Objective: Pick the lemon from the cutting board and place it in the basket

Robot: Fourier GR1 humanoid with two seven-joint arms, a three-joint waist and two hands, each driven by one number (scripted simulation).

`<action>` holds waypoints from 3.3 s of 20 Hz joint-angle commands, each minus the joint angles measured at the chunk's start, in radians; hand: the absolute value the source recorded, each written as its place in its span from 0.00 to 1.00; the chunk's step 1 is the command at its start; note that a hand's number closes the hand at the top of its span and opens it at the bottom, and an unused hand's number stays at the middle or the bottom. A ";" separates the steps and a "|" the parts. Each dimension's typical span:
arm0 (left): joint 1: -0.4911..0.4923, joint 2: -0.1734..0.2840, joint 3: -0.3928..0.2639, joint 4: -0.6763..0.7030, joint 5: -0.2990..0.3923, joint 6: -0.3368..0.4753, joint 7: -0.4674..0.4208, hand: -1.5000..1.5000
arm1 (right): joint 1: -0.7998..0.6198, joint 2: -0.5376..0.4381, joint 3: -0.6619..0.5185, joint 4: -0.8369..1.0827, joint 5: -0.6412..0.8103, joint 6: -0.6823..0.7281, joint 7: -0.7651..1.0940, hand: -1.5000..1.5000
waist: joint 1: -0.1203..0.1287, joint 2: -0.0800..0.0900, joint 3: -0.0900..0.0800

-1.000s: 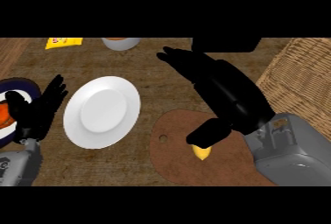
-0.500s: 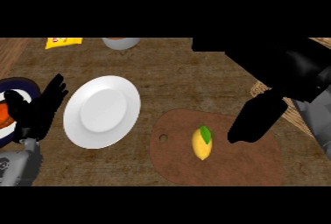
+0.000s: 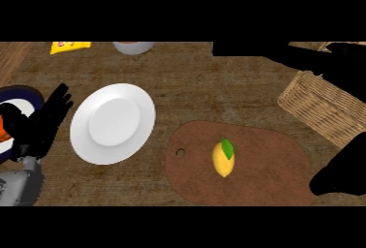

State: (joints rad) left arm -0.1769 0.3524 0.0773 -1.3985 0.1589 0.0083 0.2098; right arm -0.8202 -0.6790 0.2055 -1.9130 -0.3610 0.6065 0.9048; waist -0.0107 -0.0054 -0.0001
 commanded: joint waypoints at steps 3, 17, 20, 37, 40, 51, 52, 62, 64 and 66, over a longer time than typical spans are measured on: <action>-0.071 0.002 0.026 0.071 -0.006 -0.013 0.002 0.50 | 0.232 -0.014 -0.137 -0.140 0.048 0.010 -0.079 0.00 | -0.005 0.004 0.001; -0.046 -0.042 0.030 0.015 -0.029 -0.018 0.027 0.50 | 0.533 0.277 0.013 -0.045 0.653 -0.123 -0.527 0.00 | 0.012 0.006 0.000; -0.047 0.006 0.062 0.036 -0.015 -0.060 -0.005 0.50 | 0.529 0.389 0.092 0.063 0.713 -0.235 -0.607 0.00 | 0.018 0.007 0.000; -0.014 -0.017 0.090 -0.026 -0.039 -0.093 0.040 0.50 | 0.625 0.382 0.126 0.263 0.963 -0.184 -0.793 0.00 | 0.010 0.004 0.000; -0.030 -0.046 0.085 0.001 -0.068 -0.076 0.026 0.50 | 0.503 0.424 0.054 0.431 0.970 -0.175 -0.870 0.00 | 0.014 0.006 0.000; -0.027 -0.096 0.082 0.007 -0.113 -0.057 0.013 0.50 | 0.657 0.449 0.053 0.294 0.995 -0.128 -0.961 0.00 | 0.010 0.005 0.000; -0.051 -0.083 0.099 0.009 -0.084 -0.083 0.048 0.50 | 0.638 0.447 0.036 0.275 0.990 -0.083 -0.930 0.00 | 0.010 0.005 0.000; -0.014 -0.081 0.121 0.013 -0.095 -0.104 -0.006 0.50 | 0.700 0.486 0.132 0.356 1.198 -0.232 -0.948 0.00 | 0.009 0.005 0.000; -0.028 -0.089 0.095 -0.069 -0.118 -0.079 0.070 0.50 | 0.625 0.521 0.096 0.407 1.199 -0.215 -0.931 0.00 | 0.012 0.005 0.000; -0.069 -0.093 0.107 0.004 -0.102 -0.090 0.052 0.50 | 0.603 0.532 0.143 0.424 1.243 -0.217 -0.930 1.00 | 0.012 0.006 0.000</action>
State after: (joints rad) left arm -0.2100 0.2571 0.1779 -1.4082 0.0506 -0.0764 0.2414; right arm -0.1837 -0.1585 0.3208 -1.5366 0.8272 0.3989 -0.0139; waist 0.0004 -0.0002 -0.0001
